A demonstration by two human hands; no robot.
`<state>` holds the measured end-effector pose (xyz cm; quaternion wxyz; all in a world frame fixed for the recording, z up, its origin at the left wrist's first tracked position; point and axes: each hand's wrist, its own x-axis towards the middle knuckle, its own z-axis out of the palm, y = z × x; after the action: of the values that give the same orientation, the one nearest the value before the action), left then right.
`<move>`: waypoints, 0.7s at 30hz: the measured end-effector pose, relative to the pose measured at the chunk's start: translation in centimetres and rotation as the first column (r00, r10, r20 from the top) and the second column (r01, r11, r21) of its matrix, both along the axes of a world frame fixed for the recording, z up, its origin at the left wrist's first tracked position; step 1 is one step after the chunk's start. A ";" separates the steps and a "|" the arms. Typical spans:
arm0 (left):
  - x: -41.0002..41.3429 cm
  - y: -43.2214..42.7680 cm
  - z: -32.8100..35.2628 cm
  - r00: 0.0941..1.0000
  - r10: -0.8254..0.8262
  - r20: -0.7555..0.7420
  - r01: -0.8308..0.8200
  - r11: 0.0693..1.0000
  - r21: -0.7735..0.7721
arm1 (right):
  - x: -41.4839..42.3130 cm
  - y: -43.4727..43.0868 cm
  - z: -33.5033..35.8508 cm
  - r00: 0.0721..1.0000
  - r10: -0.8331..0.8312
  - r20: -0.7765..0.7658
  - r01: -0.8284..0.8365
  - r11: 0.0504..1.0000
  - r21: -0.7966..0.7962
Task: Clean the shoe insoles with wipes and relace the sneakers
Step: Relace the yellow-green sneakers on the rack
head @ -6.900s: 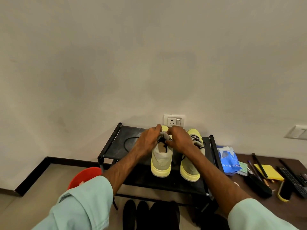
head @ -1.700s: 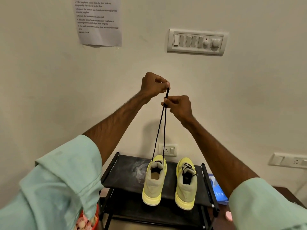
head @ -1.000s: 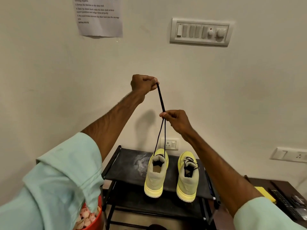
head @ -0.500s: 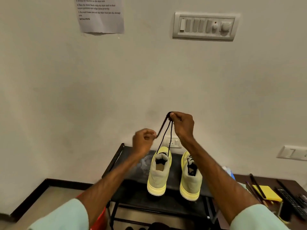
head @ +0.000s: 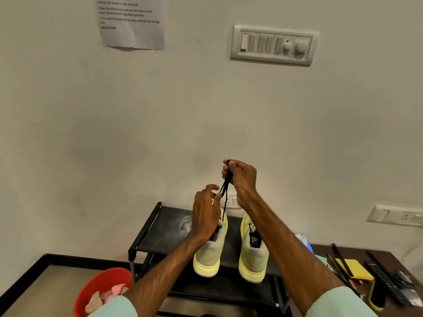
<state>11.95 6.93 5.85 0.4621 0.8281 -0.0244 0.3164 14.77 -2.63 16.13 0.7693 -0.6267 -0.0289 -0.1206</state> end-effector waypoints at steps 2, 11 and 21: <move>0.0 0.6 0.2 0.999 0.035 -0.035 -0.033 0.997 0.073 | 0.2 0.2 0.0 1.000 0.010 0.021 -0.010 0.999 -0.037; 0.6 0.0 2.8 0.983 0.123 -0.138 -0.069 0.936 0.345 | 0.6 2.5 -0.7 0.990 0.041 0.136 -0.011 0.977 -0.215; 2.7 2.2 3.0 0.976 -0.160 -0.148 0.191 0.957 0.221 | 0.7 0.0 -0.7 0.992 0.022 0.123 -0.008 0.994 -0.112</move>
<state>14.65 9.13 8.84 0.3884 0.8899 -0.1050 0.2149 15.48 -2.66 15.44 0.7307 -0.6598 -0.0880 -0.1519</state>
